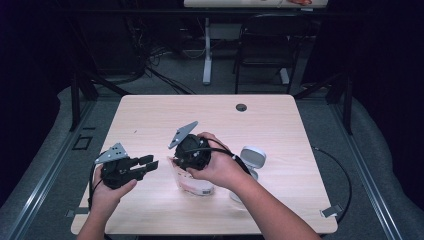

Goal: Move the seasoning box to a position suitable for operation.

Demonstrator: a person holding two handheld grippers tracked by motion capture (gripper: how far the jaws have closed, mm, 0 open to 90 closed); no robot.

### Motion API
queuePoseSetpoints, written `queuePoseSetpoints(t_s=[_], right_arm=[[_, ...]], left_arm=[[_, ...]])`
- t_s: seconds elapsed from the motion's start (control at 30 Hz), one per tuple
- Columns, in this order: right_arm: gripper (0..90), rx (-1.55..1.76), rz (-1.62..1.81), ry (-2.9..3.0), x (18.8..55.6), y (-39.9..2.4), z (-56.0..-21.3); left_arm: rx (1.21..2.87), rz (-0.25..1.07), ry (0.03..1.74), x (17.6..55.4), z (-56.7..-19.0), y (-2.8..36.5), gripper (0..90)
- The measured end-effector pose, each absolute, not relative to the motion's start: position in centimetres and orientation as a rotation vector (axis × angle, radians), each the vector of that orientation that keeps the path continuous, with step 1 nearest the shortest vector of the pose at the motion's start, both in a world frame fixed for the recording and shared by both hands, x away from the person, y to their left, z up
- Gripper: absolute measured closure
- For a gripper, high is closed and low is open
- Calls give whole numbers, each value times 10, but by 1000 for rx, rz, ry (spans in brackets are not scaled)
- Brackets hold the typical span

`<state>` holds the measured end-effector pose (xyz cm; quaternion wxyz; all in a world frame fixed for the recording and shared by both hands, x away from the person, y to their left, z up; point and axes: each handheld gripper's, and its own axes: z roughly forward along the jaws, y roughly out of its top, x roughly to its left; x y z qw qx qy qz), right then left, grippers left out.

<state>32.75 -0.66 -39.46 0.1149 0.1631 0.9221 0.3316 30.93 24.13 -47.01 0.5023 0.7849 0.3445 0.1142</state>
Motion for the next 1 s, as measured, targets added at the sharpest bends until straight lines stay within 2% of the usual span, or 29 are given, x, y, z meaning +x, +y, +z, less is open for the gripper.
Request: queuePoseSetpoints(t_s=[0.73,1.0], right_arm=[[781,474,880,2755,336,4,-402],[816,472,866,2775,338,5,-402]], left_arm=[[1906,267,829,310,-471,239,651],[1911,264,828,310,-472,239,650]])
